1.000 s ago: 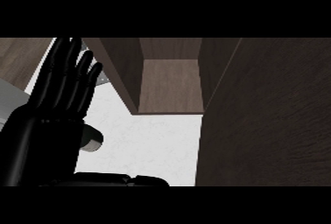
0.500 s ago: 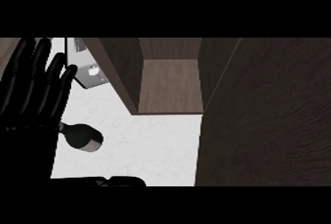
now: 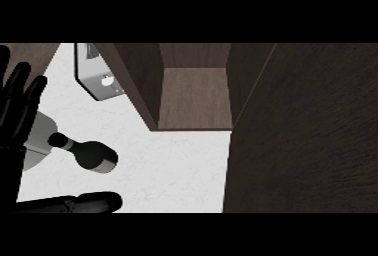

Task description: Pick up the wine, place it into the cabinet and close the cabinet

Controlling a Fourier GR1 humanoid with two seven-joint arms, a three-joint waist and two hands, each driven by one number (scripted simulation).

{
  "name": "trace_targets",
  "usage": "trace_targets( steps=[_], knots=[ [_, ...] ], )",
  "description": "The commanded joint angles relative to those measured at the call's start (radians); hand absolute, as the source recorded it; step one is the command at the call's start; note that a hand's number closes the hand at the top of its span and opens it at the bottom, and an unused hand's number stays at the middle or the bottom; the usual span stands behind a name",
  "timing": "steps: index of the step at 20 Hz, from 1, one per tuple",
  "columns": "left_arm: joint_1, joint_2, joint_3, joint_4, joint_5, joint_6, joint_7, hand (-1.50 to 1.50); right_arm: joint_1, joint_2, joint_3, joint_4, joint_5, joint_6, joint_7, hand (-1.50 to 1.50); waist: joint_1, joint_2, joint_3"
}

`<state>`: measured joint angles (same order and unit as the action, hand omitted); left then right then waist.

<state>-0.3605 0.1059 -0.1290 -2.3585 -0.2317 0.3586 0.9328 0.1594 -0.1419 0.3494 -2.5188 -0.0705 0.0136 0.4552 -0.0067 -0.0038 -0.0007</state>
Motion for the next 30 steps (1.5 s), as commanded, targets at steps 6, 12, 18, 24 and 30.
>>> trace_targets(
  steps=[6, 12, 18, 24, 30],
  knots=[
    [0.075, 0.083, 0.164, 0.004, 0.124, -0.076, -0.045, -1.5, 0.081, -0.015, 0.041, -0.234, 0.0, -0.021, 0.071, -1.5, -0.004, 0.0, 0.0],
    [0.168, 0.121, 0.321, 0.024, 0.278, -0.147, -0.136, -1.5, 0.007, -0.042, -0.046, -0.199, -0.06, -0.012, 0.086, -1.5, 0.005, 0.002, 0.0],
    [0.234, 0.084, 0.318, 0.128, 0.289, -0.184, -0.251, -1.5, 0.035, -0.033, 0.029, -0.224, -0.003, -0.024, 0.086, -1.5, -0.004, 0.001, 0.0],
    [0.297, 0.068, 0.369, 0.227, 0.352, -0.24, -0.37, -1.5, -0.014, -0.046, -0.033, -0.262, -0.069, -0.047, 0.157, -1.5, -0.005, 0.002, -0.001],
    [0.417, 0.046, 0.394, 0.335, 0.395, -0.338, -0.533, -1.5, 0.058, -0.066, -0.003, -0.28, -0.057, -0.036, 0.108, -1.5, -0.01, -0.001, 0.0]
  ],
)
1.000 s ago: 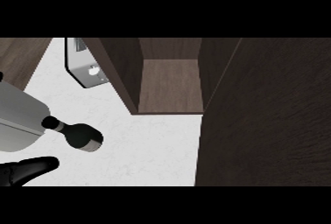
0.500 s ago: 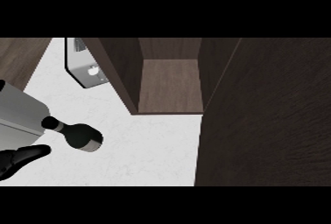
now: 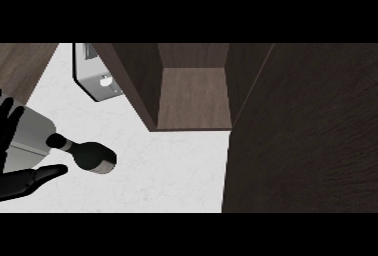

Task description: Pick up the wine, place it into the cabinet and close the cabinet

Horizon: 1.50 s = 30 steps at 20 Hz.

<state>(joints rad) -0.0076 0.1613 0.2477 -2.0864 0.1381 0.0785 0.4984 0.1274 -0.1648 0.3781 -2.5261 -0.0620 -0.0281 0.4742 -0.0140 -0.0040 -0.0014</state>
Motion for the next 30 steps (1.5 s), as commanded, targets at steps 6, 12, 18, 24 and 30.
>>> trace_targets(
  steps=[6, 12, 18, 24, 30],
  knots=[
    [0.036, -0.034, 0.013, 0.237, 0.028, -0.098, -0.235, -1.5, 0.028, -0.019, -0.025, -0.217, -0.047, -0.015, 0.112, -1.5, 0.002, 0.002, 0.0],
    [0.044, -0.037, 0.016, 0.356, -0.03, -0.098, -0.327, -1.5, 0.021, -0.015, -0.002, -0.22, -0.022, -0.035, 0.099, -1.5, 0.0, 0.002, 0.0],
    [-0.009, -0.016, 0.053, 0.556, -0.042, -0.114, -0.44, -1.5, 0.007, -0.029, 0.002, -0.235, -0.012, -0.037, 0.122, -1.5, -0.006, 0.003, 0.0],
    [-0.052, 0.014, 0.08, 0.674, -0.03, -0.134, -0.475, -1.5, 0.032, -0.05, -0.014, -0.263, -0.046, -0.035, 0.126, -1.5, -0.009, 0.002, 0.001],
    [0.019, -0.009, 0.068, 0.744, -0.018, -0.196, -0.574, -1.5, 0.098, -0.053, 0.043, -0.27, 0.0, -0.033, 0.077, -1.5, -0.008, -0.002, 0.001]
  ],
)
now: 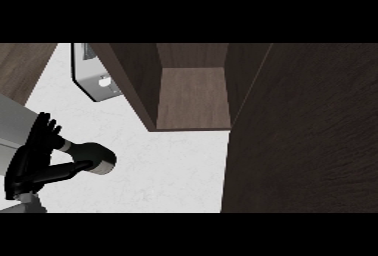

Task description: Pick up the wine, place it into the cabinet and close the cabinet

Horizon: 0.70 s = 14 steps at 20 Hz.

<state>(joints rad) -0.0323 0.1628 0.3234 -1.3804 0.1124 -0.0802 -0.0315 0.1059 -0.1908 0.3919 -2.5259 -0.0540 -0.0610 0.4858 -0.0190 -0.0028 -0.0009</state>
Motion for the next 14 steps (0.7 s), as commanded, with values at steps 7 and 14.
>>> trace_targets(
  steps=[7, 14],
  knots=[
    [0.005, 0.01, -0.003, 0.175, -0.006, -0.072, -0.146, -1.5, 0.122, -0.048, -0.012, -0.277, -0.064, 0.014, 0.07, -1.5, -0.001, -0.002, 0.001],
    [-0.019, -0.028, -0.021, 0.309, -0.039, -0.052, -0.24, -1.5, 0.034, -0.047, -0.07, -0.261, -0.089, -0.002, 0.115, -1.5, 0.005, 0.001, 0.0]
  ],
)
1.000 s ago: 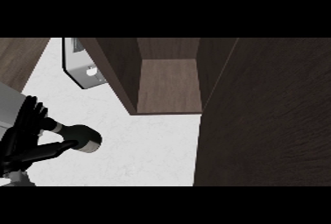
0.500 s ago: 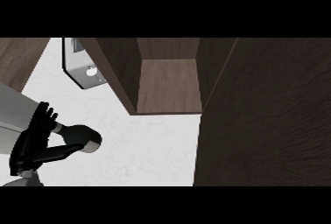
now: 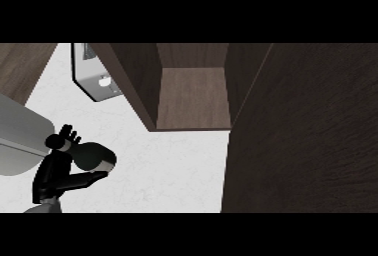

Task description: Pick up the wine, place it into the cabinet and close the cabinet

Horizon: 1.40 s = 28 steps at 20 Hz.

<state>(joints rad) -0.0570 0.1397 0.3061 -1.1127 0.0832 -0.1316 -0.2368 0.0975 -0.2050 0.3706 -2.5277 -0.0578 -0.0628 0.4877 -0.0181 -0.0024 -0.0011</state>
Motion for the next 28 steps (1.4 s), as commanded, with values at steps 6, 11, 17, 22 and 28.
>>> trace_targets(
  steps=[6, 11, 17, 22, 28],
  knots=[
    [-0.021, 0.026, 0.064, 0.149, 0.084, -0.096, -0.116, -1.5, 0.019, -0.01, 0.037, -0.238, 0.006, -0.032, 0.138, -1.5, 0.007, -0.001, -0.001],
    [-0.091, -0.02, 0.068, 0.203, 0.108, -0.058, -0.102, -1.5, 0.035, -0.016, -0.016, -0.22, -0.049, -0.015, 0.087, -1.5, 0.004, 0.0, 0.001],
    [-0.16, -0.022, 0.137, 0.326, 0.19, -0.089, -0.158, -1.5, 0.01, -0.003, 0.032, -0.226, -0.017, -0.039, 0.121, -1.5, -0.001, 0.0, -0.001],
    [-0.182, -0.052, 0.103, 0.399, 0.165, -0.102, -0.237, -1.5, 0.017, -0.023, 0.027, -0.232, -0.02, -0.032, 0.134, -1.5, 0.0, 0.001, 0.0],
    [-0.224, -0.052, 0.094, 0.426, 0.16, -0.064, -0.252, -1.5, 0.026, -0.028, -0.025, -0.194, -0.063, -0.012, 0.088, -1.5, 0.004, 0.002, 0.001]
  ],
)
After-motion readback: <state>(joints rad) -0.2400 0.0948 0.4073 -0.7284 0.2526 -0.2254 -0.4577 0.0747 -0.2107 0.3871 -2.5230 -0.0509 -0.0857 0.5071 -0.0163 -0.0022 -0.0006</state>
